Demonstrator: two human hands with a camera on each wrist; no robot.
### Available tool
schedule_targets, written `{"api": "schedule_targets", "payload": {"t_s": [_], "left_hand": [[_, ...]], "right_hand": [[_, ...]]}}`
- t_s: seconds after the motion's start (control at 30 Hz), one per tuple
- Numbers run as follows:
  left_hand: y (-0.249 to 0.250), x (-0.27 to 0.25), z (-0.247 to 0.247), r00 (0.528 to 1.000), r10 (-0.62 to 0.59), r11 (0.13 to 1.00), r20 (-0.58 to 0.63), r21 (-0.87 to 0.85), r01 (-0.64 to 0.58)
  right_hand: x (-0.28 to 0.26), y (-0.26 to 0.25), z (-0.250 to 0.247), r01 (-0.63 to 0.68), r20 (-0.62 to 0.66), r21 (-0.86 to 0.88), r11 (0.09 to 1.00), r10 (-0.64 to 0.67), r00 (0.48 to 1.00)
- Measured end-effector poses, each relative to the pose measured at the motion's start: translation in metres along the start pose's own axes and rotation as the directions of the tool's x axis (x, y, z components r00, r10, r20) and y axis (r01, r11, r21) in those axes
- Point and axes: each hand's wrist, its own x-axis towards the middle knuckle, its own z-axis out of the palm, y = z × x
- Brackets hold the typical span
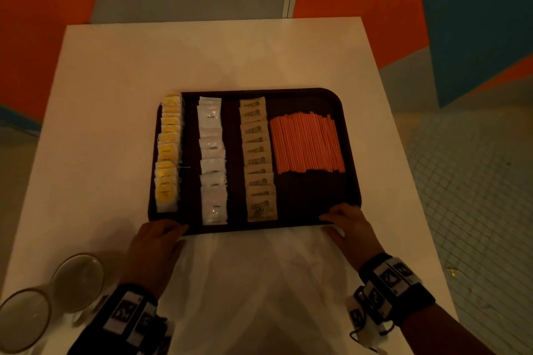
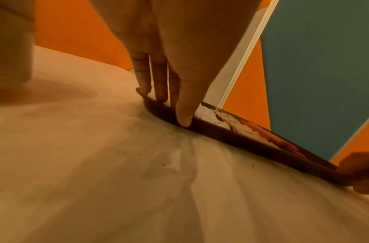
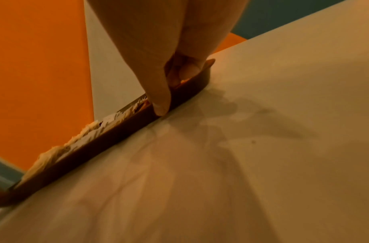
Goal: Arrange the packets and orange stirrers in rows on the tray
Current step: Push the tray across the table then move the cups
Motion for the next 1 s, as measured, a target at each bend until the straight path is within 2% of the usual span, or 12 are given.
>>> {"api": "schedule_targets", "payload": {"t_s": [0.1,0.23,0.37,0.43,0.57,0.77,1.0], "left_hand": [[-0.008,0.008,0.002,0.997,0.072,0.997,-0.023,0.024,-0.071],[-0.011,0.020,0.003,0.991,0.127,0.992,0.050,0.000,-0.128],[-0.009,0.038,-0.003,0.995,0.074,0.996,0.067,-0.063,-0.070],[-0.006,0.054,-0.009,0.998,0.049,0.995,0.039,-0.095,-0.045],[-0.008,0.092,-0.019,0.997,-0.014,0.991,0.071,-0.128,0.023],[-0.015,0.138,-0.032,0.998,-0.055,0.984,0.017,-0.170,0.057],[-0.013,0.174,-0.045,0.994,-0.107,0.978,-0.006,-0.181,0.104]], "right_hand": [[0.005,-0.005,0.003,0.012,0.009,-0.004,1.000,-0.012,1.000],[0.014,-0.010,0.000,-0.006,0.078,-0.026,1.000,0.008,0.997],[0.040,-0.005,-0.007,-0.046,0.152,-0.041,0.998,0.052,0.987],[0.059,-0.005,-0.010,-0.039,0.170,-0.062,0.997,0.049,0.984],[0.098,-0.005,-0.016,-0.027,0.203,-0.095,0.995,0.046,0.978],[0.151,-0.004,-0.021,-0.013,0.138,-0.092,0.996,0.026,0.990],[0.196,-0.001,-0.027,-0.013,0.122,-0.098,0.995,0.025,0.992]]}}
